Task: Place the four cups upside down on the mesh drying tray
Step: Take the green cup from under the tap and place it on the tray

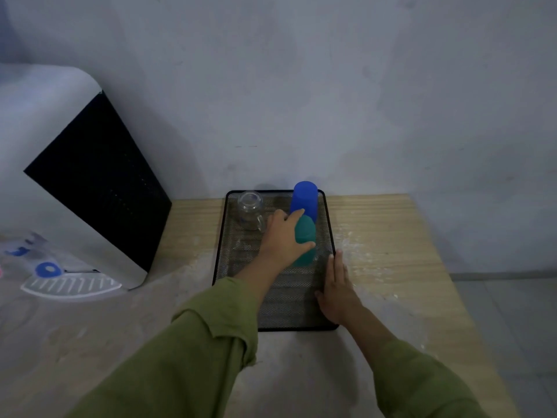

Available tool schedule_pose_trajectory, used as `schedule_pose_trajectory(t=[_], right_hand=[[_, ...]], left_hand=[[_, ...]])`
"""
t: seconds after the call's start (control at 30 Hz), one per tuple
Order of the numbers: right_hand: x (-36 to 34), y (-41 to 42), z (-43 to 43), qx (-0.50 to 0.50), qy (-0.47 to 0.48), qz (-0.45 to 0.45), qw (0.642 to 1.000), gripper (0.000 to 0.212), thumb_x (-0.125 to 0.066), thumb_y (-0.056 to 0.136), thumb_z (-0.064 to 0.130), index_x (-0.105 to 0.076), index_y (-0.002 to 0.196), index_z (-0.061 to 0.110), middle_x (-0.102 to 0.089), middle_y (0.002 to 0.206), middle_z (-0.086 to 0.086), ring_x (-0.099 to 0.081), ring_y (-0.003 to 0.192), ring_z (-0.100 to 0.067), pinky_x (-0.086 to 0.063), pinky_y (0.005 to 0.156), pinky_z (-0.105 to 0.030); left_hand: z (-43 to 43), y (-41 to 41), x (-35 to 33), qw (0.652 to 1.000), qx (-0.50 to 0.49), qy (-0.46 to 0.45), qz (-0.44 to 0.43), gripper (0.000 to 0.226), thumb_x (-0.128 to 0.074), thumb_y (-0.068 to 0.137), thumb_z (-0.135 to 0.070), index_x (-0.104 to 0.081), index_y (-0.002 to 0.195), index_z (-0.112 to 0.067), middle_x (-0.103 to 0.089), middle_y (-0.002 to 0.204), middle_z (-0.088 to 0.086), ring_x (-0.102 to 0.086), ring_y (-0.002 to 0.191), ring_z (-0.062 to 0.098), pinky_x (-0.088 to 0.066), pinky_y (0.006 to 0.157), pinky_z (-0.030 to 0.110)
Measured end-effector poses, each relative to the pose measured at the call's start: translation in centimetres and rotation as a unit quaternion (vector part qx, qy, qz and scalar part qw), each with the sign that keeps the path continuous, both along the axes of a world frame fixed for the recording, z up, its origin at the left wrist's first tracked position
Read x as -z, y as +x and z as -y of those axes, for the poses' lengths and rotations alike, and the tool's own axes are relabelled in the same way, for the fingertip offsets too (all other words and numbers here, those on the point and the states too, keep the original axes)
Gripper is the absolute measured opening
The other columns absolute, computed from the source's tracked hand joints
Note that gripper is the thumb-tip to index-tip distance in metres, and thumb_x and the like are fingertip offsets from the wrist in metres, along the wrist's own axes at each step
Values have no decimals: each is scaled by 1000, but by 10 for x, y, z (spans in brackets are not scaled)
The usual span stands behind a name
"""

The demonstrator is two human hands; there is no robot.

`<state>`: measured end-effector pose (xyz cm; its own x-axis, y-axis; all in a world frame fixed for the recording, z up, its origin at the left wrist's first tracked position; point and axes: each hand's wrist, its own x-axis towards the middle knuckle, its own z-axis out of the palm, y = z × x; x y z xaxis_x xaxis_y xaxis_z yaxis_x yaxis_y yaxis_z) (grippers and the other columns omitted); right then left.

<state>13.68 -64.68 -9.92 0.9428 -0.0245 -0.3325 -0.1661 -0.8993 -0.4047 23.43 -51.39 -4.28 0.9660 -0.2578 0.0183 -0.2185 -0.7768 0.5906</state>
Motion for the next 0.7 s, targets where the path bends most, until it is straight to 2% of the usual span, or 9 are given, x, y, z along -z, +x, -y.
schedule_pose_trajectory(t=[0.13, 0.2, 0.3, 0.37, 0.4, 0.47, 0.6, 0.7], right_hand=[[-7, -1, -2, 6, -2, -5, 1000, 88, -51, 94, 27, 14, 148, 2, 26, 157, -16, 9, 147, -36, -6, 122, -40], [-12, -1, -1, 25, 1, 13, 1000, 80, -50, 94, 22, 4, 149, 2, 15, 159, -18, 4, 148, -37, -8, 122, -41], [-24, -7, -10, 46, -22, 106, 993, 57, -51, 89, 13, -31, 141, 0, -24, 153, -24, -23, 141, -38, -23, 119, -41], [-28, -10, -17, 42, -34, 179, 982, 39, -54, 84, 8, -52, 122, 0, -51, 128, -22, -47, 121, -36, -40, 105, -41], [-31, -13, -25, 36, -31, 201, 978, 33, -56, 83, 6, -57, 115, 1, -57, 117, -19, -52, 111, -34, -45, 97, -41], [-36, -16, -42, 16, -26, 218, 975, 27, -57, 83, 7, -61, 109, 4, -62, 107, -16, -57, 99, -32, -49, 87, -41], [-42, -23, -90, -34, -11, 245, 969, 11, -60, 81, 5, -62, 91, 4, -63, 90, -16, -58, 84, -32, -47, 74, -40], [-43, -24, -137, -82, 11, 246, 966, 13, -59, 82, 7, -64, 94, 3, -64, 92, -16, -58, 86, -32, -46, 76, -40]], left_hand=[[-7, -2, -1, 1000, 1, -2, -13, 95, -77, 68, -46, -28, 146, -23, -43, 129, 10, -40, 123, 26, -40, 103, 40], [-12, -6, 0, 1000, -8, -20, -18, 96, -78, 65, -46, -29, 144, -20, -43, 136, 9, -39, 128, 25, -40, 105, 41], [-34, -21, 4, 997, -32, -72, -17, 87, -76, 68, -46, -33, 139, -22, -45, 138, 6, -43, 126, 19, -41, 101, 34], [-53, -33, 9, 993, -54, -108, -12, 79, -73, 71, -46, -35, 137, -26, -50, 132, 2, -48, 116, 11, -43, 95, 28], [-66, -41, 11, 990, -68, -124, -7, 74, -71, 72, -46, -37, 135, -28, -52, 127, -1, -50, 112, 9, -45, 92, 28], [-94, -54, 16, 984, -93, -155, -3, 63, -68, 75, -46, -41, 131, -31, -53, 117, -7, -53, 107, 8, -51, 89, 29], [-160, -81, 29, 978, -142, -151, 22, 38, -65, 80, -39, -52, 113, -28, -55, 109, -11, -56, 104, 10, -49, 84, 25], [-220, -105, 36, 969, -203, -135, 23, 27, -67, 81, -32, -57, 104, -23, -61, 107, -5, -59, 99, 14, -52, 87, 30]])
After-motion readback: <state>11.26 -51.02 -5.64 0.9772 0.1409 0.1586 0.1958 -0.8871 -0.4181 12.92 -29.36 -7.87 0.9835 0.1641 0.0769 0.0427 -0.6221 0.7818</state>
